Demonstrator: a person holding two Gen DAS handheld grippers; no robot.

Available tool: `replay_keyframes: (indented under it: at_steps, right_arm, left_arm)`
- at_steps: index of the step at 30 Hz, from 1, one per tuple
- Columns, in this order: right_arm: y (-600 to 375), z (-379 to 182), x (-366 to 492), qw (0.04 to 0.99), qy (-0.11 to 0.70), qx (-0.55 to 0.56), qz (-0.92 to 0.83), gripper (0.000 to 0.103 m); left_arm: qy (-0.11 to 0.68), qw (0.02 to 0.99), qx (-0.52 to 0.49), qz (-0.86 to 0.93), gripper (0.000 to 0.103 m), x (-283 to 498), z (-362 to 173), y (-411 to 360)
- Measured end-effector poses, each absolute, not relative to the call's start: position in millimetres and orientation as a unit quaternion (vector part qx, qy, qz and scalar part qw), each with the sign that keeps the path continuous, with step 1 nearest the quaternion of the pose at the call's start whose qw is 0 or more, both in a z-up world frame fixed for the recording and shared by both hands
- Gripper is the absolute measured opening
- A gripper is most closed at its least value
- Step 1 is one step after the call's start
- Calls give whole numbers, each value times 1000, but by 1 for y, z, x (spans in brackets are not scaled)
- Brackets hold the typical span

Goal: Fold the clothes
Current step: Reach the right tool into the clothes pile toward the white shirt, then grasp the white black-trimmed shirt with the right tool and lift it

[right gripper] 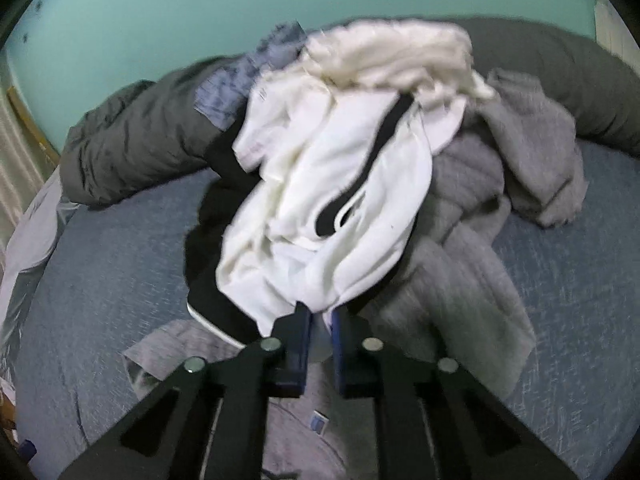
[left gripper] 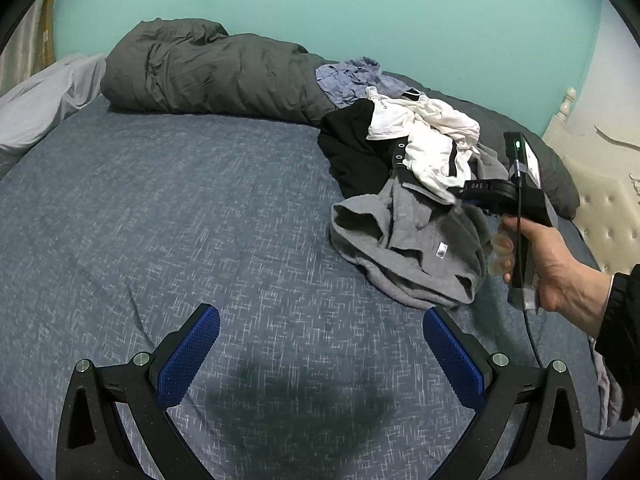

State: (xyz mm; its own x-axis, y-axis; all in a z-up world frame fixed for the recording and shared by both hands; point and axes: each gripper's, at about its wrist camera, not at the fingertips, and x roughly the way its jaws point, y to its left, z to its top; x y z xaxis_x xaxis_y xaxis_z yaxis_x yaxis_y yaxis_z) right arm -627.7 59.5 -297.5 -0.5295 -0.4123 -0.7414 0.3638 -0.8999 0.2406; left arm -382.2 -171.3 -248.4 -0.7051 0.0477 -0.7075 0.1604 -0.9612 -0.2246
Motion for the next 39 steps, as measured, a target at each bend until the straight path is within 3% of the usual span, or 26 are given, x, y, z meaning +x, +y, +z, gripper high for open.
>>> replay_keyframes:
  at_steps: [19, 39]
  right_arm:
    - [111, -125, -469, 337, -61, 264, -902, 6]
    - [177, 92, -208, 372, -28, 158, -914, 6]
  left_arm:
    - [124, 28, 306, -944, 103, -280, -166, -149]
    - [108, 9, 238, -965, 103, -70, -38, -117]
